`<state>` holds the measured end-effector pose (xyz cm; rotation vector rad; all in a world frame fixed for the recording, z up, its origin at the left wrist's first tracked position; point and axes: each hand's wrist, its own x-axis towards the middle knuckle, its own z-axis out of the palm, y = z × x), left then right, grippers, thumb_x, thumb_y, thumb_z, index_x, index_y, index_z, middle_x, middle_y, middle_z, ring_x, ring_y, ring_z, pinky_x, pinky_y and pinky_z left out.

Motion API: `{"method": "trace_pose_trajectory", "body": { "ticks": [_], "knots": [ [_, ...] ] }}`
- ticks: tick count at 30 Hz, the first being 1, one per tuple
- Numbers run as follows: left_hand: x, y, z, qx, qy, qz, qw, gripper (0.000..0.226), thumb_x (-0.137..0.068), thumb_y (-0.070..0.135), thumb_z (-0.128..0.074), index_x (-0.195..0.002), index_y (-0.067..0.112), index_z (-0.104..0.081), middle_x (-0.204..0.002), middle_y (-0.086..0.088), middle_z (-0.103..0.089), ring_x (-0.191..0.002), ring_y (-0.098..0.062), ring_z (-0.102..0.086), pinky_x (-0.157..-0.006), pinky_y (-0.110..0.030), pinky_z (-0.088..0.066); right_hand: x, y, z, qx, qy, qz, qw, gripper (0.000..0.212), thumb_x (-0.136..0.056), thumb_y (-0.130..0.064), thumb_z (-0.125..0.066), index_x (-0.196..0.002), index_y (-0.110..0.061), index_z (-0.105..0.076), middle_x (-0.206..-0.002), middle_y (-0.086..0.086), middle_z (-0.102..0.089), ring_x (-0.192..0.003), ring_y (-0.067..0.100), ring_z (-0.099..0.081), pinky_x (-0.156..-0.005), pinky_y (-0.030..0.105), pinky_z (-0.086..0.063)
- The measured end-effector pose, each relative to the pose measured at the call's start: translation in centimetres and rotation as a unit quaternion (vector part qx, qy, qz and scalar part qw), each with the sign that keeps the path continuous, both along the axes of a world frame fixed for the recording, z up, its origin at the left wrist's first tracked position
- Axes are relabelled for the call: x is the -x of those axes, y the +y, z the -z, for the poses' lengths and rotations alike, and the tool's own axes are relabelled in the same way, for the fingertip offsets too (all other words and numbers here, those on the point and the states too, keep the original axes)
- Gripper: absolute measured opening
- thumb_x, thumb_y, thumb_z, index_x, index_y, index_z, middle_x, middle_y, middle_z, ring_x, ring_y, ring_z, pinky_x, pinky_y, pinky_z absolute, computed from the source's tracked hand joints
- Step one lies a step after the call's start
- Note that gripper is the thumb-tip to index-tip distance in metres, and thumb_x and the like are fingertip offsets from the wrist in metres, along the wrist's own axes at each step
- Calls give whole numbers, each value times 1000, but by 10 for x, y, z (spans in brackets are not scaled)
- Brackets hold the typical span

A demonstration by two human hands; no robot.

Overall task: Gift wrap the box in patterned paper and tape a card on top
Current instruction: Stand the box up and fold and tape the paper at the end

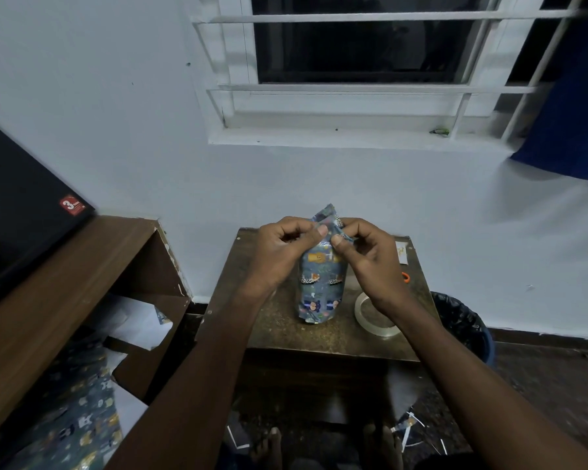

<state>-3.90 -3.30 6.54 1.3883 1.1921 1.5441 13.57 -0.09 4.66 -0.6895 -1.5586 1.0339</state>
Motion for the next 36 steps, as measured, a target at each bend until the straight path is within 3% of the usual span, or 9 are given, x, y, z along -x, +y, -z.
{"method": "trace_pose_trajectory", "body": {
  "ticks": [4,8,11,17,23,28,31,34,36],
  "knots": [
    [0,-1,-2,31,-19,12,999,20,-94,9,-77,-112,0,-79,-106,-13,-80,-93,-18,-76,-77,-21,-57,0,0,2,27,13,12,999,6,-96,-2,-71,-94,-3,-66,-101,13,-73,-92,27,-70,-79,40,-58],
    [-1,-1,0,51,-22,-6,998,18,-92,8,-79,-107,-1,-80,-103,-14,-81,-90,-18,-77,-75,-20,-58,1,-1,4,51,23,24,998,10,-94,1,-72,-96,-5,-64,-98,17,-71,-90,21,-69,-76,32,-58],
    [-3,2,2,71,-39,-14,997,18,-92,10,-79,-103,-4,-80,-99,-17,-80,-85,-21,-76,-74,-23,-58,2,2,7,77,27,22,996,8,-95,-3,-72,-98,-3,-65,-100,22,-70,-90,23,-68,-76,34,-58],
    [-1,9,8,132,-106,-24,985,25,-92,21,-79,-102,-3,-80,-99,-20,-80,-87,-29,-74,-90,-41,-59,-2,8,8,128,40,-17,991,12,-97,-6,-70,-108,-5,-73,-105,25,-72,-90,23,-66,-78,35,-54],
    [6,14,11,173,-149,-34,973,30,-90,25,-80,-105,-2,-80,-104,-20,-79,-108,-45,-72,-109,-59,-52,-3,7,5,139,41,-55,988,29,-86,-5,-66,-113,-10,-75,-110,14,-75,-97,22,-67,-81,34,-54],
    [6,14,12,180,-151,-38,971,34,-91,27,-79,-108,-2,-78,-104,-19,-79,-104,-44,-74,-105,-59,-55,-2,5,3,159,50,-59,984,29,-94,7,-60,-115,-9,-73,-109,9,-76,-97,21,-67,-80,32,-53],
    [7,14,13,188,-156,-39,969,35,-91,28,-79,-109,-2,-78,-104,-20,-79,-103,-45,-74,-101,-56,-58,-2,5,5,168,44,-61,983,28,-97,4,-60,-118,-9,-72,-112,10,-76,-100,23,-68,-84,40,-53],
    [7,14,13,190,-158,-46,968,36,-91,28,-79,-107,-3,-78,-101,-19,-79,-95,-41,-76,-89,-48,-61,-2,6,7,180,32,-61,981,27,-99,-1,-61,-121,-10,-72,-118,13,-75,-104,25,-69,-91,53,-53],
    [7,14,14,187,-156,-49,969,36,-91,29,-80,-107,-4,-78,-100,-19,-79,-87,-34,-75,-81,-41,-58,-2,5,7,185,22,-58,981,26,-100,-2,-60,-122,-11,-71,-118,9,-75,-105,23,-71,-92,50,-56]
  ]
}}
